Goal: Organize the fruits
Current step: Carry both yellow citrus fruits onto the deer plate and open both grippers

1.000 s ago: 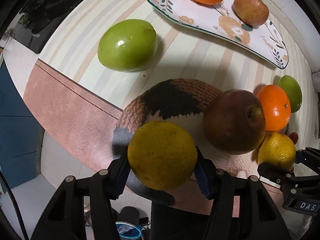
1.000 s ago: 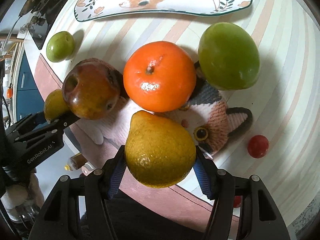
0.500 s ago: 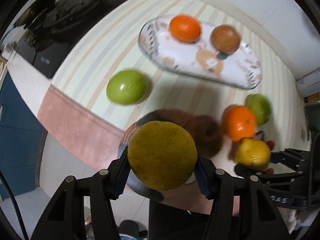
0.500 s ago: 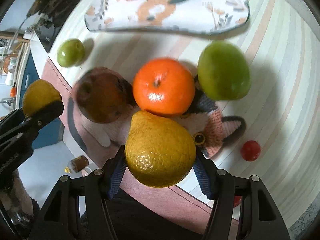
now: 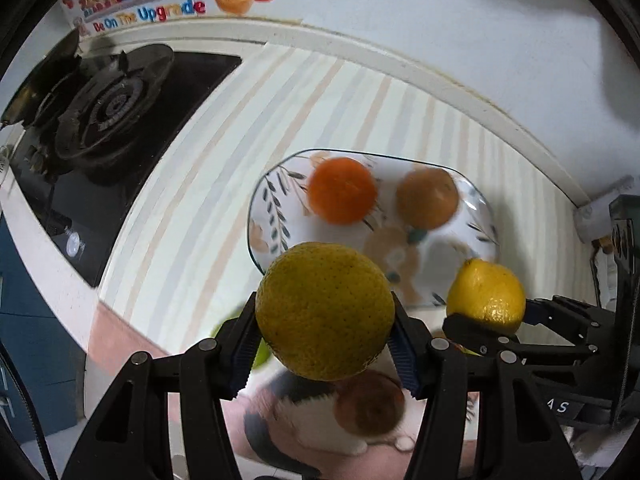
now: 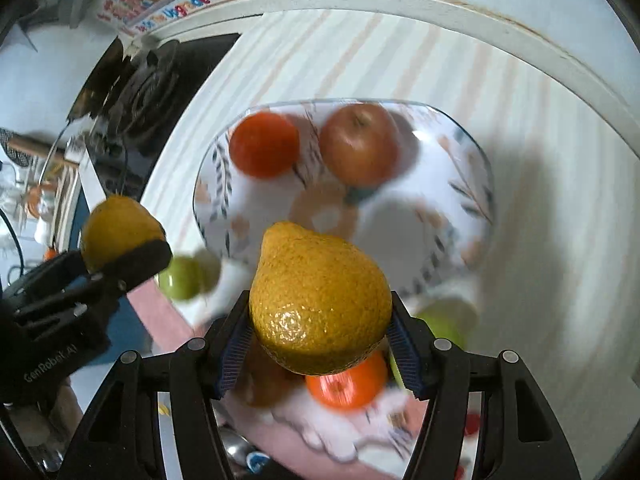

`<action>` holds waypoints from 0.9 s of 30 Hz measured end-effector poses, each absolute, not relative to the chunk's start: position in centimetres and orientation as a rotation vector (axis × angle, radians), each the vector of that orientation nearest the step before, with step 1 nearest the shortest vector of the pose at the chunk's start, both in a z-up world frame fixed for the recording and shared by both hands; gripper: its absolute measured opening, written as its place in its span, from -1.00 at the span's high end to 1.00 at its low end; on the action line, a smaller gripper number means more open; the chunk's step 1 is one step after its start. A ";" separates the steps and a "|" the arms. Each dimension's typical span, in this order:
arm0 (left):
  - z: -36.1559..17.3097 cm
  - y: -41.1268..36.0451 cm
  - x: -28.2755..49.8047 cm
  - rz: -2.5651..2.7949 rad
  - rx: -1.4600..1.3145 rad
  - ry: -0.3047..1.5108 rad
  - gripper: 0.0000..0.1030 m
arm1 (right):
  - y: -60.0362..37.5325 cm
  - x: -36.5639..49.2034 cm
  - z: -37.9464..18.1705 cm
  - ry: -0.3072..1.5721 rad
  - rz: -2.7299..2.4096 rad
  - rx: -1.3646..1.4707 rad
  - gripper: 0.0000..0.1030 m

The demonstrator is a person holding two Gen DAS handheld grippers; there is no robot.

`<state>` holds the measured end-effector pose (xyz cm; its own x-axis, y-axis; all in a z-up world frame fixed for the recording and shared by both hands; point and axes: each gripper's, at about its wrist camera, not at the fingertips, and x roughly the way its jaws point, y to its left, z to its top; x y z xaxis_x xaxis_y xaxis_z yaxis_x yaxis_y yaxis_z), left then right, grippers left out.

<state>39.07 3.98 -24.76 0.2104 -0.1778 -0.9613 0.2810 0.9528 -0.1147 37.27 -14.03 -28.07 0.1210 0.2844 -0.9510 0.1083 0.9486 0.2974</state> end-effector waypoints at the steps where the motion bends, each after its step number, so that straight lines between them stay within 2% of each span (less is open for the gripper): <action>1: -25.4 4.1 39.9 -0.324 0.100 1.342 -0.07 | -13.5 38.1 -28.8 1.451 0.139 0.330 -0.27; 7: -29.3 5.1 44.4 -0.327 0.036 1.476 -0.07 | -11.0 40.6 -32.4 1.478 0.186 0.385 -0.27; 15: -31.9 4.7 46.5 -0.331 0.007 1.585 -0.08 | -8.6 41.9 -35.2 1.502 0.205 0.384 -0.29; 17: -32.5 4.6 46.6 -0.325 0.009 1.608 -0.08 | -8.5 42.0 -35.2 1.497 0.225 0.404 -0.45; 18: -32.6 4.5 46.6 -0.325 0.008 1.615 -0.08 | -8.4 42.2 -35.3 1.497 0.231 0.407 -0.65; 19: -32.9 4.4 46.7 -0.323 0.006 1.623 -0.08 | -8.3 42.3 -35.1 1.494 0.229 0.403 -0.73; 21: -32.9 4.2 46.7 -0.324 0.007 1.625 -0.09 | -8.1 42.4 -34.8 1.497 0.224 0.385 -0.73; 23: -32.7 4.2 46.8 -0.332 0.001 1.614 -0.23 | -8.5 42.1 -34.6 1.508 0.219 0.393 -0.73; 25: -32.2 4.4 47.0 -0.338 -0.016 1.596 -0.58 | -8.8 41.8 -34.5 1.514 0.207 0.397 -0.74; 27: -31.8 4.4 47.1 -0.336 -0.015 1.578 -0.67 | -9.1 41.3 -34.1 1.515 0.185 0.386 -0.79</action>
